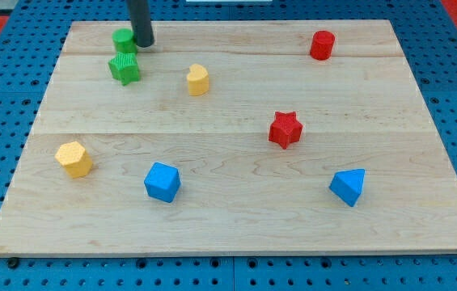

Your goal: Push the yellow heart towards the green star

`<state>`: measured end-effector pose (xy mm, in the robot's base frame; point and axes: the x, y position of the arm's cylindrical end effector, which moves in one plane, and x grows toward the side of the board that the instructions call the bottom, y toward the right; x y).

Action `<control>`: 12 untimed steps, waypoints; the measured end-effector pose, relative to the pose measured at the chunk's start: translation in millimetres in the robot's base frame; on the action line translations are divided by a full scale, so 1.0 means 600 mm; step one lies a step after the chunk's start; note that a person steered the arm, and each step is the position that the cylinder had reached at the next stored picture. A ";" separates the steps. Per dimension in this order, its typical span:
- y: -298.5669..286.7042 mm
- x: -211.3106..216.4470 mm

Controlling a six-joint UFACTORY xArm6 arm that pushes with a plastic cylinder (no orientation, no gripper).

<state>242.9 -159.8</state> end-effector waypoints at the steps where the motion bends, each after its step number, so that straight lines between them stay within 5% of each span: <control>1: -0.050 0.002; 3: 0.069 0.039; 5: 0.319 0.125; 9: 0.308 0.153; 12: 0.172 0.170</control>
